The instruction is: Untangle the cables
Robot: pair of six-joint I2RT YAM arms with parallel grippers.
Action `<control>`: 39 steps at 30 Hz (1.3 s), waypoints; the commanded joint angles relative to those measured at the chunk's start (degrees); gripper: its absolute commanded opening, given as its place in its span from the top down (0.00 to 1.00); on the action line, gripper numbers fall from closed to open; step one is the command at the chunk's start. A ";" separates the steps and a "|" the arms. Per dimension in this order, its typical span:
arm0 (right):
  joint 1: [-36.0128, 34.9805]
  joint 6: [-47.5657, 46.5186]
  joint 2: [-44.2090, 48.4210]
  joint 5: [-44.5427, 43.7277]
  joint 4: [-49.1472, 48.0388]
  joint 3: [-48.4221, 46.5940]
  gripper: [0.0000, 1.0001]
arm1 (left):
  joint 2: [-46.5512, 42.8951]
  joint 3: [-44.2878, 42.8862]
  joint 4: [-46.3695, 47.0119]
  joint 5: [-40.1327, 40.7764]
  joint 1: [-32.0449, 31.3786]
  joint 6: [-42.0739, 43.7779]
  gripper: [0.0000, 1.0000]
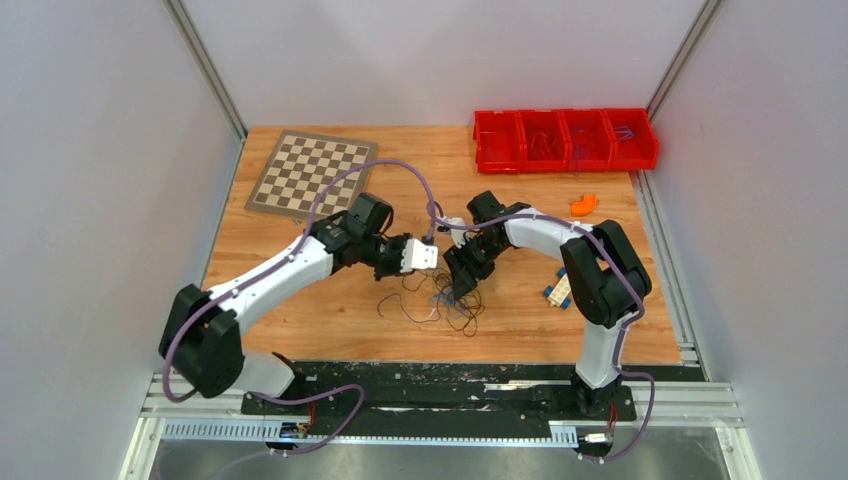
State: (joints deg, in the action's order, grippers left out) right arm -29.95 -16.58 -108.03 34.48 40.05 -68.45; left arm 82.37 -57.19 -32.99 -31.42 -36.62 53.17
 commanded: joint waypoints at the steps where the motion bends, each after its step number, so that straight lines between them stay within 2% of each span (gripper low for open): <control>1: -0.02 -1.16 -0.26 -5.89 -1.53 -1.49 0.49 | -9.20 -6.37 0.90 -0.77 1.29 -10.21 1.00; 4: 0.10 -1.63 -0.61 -6.71 -1.51 -1.99 0.55 | -12.19 -11.87 2.27 -0.87 3.34 -16.16 1.00; 8: 0.52 -2.60 -1.54 -6.71 -1.39 -2.82 0.69 | -14.28 -20.92 2.55 -1.03 6.40 -23.60 1.00; 13: 2.11 -4.36 -2.48 -7.41 -1.04 -3.17 0.70 | -12.03 -34.79 2.04 -1.59 12.20 -34.42 1.00; 15: 3.21 -4.91 -2.81 -7.41 -0.75 -3.06 0.70 | -10.22 -43.47 1.93 -1.52 14.38 -37.53 1.00; 18: 4.59 -5.81 -3.23 -7.75 -0.10 -3.04 0.70 | -8.02 -50.28 2.41 -0.83 16.57 -40.60 1.00; 20: 6.06 -6.43 -2.97 -7.30 0.46 -3.16 0.67 | -6.99 -53.42 3.66 -0.58 17.07 -41.93 1.00; 25: 11.63 -6.33 2.35 2.44 1.20 -6.08 0.47 | -5.56 -54.09 3.92 -1.30 17.26 -41.24 1.00; 28: 16.04 -5.35 6.17 9.64 1.28 -9.48 0.26 | -5.53 -51.24 4.45 -2.33 17.22 -41.89 1.00; 30: 18.70 -5.45 8.94 15.11 1.30 -11.42 0.16 | -5.50 -48.58 5.00 -2.67 17.20 -42.77 1.00; 33: 20.79 -7.20 12.94 19.60 1.25 -13.28 0.12 | -5.17 -44.84 5.49 -3.82 17.20 -44.39 1.00; 39: 20.61 -11.06 19.47 23.64 0.55 -14.32 0.05 | -4.31 -41.28 8.08 -4.65 17.28 -48.75 1.00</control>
State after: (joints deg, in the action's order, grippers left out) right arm -8.21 -23.99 -92.18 50.37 41.65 -80.93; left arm 78.24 -98.52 -28.86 -34.02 -19.66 8.78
